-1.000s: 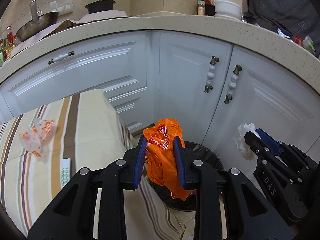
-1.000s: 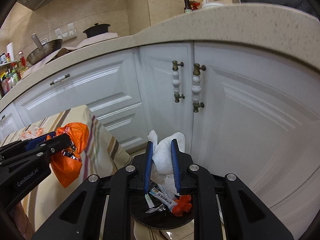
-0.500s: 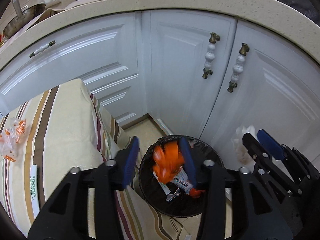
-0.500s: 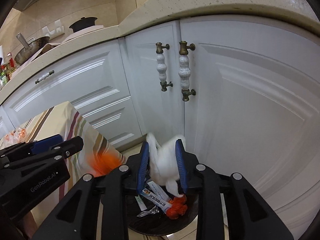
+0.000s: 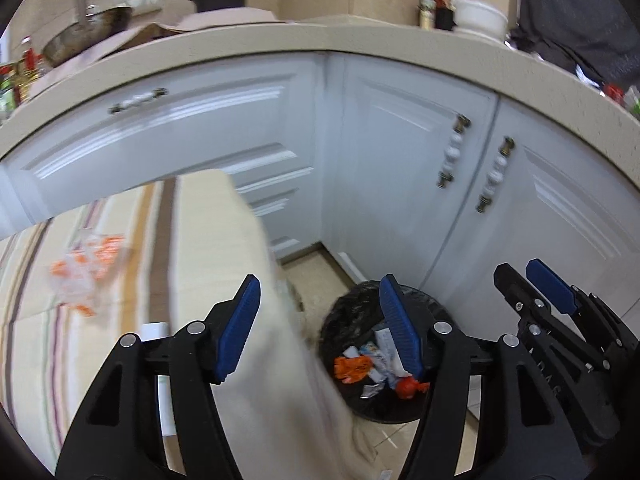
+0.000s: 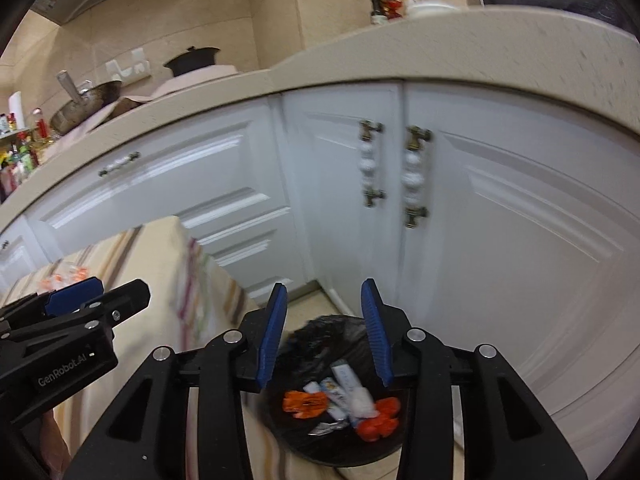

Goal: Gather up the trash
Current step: 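Return both grippers to the table and grasp the white tube with the right gripper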

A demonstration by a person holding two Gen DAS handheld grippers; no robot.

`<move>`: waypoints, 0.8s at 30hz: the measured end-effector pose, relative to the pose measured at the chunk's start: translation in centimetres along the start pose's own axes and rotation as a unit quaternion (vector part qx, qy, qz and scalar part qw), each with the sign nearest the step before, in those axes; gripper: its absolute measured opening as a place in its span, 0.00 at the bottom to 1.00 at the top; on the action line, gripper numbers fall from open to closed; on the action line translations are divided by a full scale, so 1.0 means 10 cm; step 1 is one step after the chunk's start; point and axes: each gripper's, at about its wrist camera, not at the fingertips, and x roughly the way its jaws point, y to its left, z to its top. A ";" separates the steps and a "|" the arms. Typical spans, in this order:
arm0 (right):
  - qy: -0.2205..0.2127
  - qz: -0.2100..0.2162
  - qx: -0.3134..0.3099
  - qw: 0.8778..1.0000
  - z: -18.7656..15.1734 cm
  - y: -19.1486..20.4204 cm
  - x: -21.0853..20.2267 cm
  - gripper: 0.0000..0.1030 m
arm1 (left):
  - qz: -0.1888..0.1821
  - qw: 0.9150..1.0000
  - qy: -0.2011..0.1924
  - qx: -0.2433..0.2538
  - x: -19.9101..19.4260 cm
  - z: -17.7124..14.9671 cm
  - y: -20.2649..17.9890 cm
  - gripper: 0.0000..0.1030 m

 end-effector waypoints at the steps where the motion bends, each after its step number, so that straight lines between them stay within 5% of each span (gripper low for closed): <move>1: -0.001 0.006 -0.001 1.000 0.00 0.07 -0.02 0.39 | 0.005 1.000 -0.002 -0.005 -0.06 -0.01 0.09 0.59; 15: 0.017 0.111 -0.059 0.992 -0.15 1.40 -0.23 0.42 | 0.117 0.989 -0.007 -0.090 -0.70 -0.34 1.66 0.59; 24: 0.056 0.135 -0.092 0.985 -0.39 1.95 -0.19 0.42 | 0.165 0.978 0.005 -0.129 -0.96 -0.71 2.38 0.59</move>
